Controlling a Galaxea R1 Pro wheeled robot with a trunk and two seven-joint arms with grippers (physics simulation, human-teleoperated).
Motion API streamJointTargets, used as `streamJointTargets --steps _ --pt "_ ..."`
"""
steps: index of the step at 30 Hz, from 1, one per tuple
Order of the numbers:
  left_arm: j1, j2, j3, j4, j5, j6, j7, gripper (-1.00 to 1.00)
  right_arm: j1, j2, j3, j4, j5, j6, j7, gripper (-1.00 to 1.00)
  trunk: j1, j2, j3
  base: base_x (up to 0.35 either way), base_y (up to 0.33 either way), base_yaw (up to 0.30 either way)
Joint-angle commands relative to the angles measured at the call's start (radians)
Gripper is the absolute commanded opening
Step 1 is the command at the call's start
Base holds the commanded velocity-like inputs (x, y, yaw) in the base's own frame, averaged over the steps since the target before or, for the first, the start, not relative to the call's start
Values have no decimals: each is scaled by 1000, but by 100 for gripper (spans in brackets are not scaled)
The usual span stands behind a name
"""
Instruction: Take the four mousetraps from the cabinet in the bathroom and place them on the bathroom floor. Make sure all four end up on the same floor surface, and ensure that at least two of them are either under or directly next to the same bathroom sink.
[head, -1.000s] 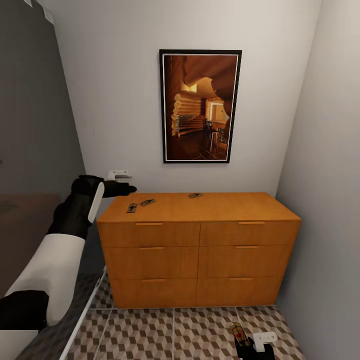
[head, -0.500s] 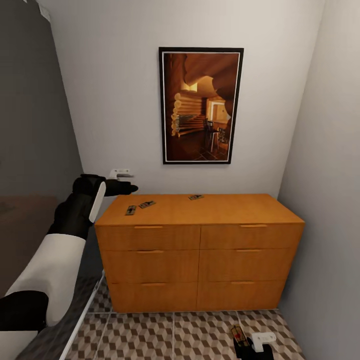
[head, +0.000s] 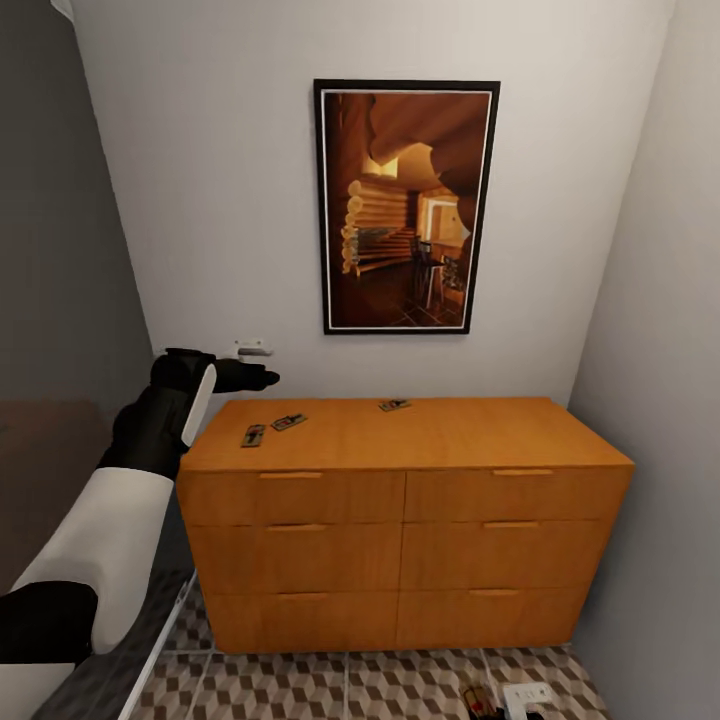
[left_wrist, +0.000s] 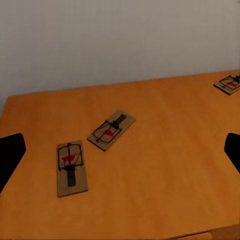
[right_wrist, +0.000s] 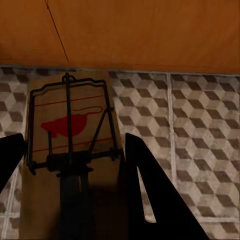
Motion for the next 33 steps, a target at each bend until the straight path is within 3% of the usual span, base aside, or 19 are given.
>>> streamJointTargets --steps 1,5,14,19,22,23,24,26,33 --pt "-1 1 -3 -1 -1 4 -2 100 2 0 0 1 3 6 7 -100 0 -1 -1 234 0 0" --pt "-1 2 -7 -1 -1 3 -2 100 26 -2 0 1 -1 36 44 -100 0 -1 -1 196 0 0" --pt "1 6 -33 5 -1 3 -5 100 40 -10 -1 1 -3 42 55 -100 0 -1 -1 34 0 0" --pt "3 19 -56 20 -1 3 -49 100 43 -11 -1 2 -2 42 54 -100 0 -1 -1 2 0 0" --pt "3 41 -82 29 -1 3 -104 100 45 -11 -1 2 -2 42 54 -100 0 -1 -1 0 0 0" --pt "4 54 -100 34 -1 3 -136 100 45 -12 -1 2 -2 42 54 -100 0 -1 -1 0 0 0" --pt "4 81 -143 38 -1 2 -191 100 45 -13 -1 1 -2 42 54 -100 0 -1 -1 0 0 0" --pt "4 104 -173 40 -1 1 -220 100 45 -13 -1 1 -2 42 53 -100 0 -1 -1 0 0 0" --pt "4 122 -198 42 -1 1 -244 100 46 -13 -1 1 -2 42 52 -100 0 -1 -1 0 0 0"
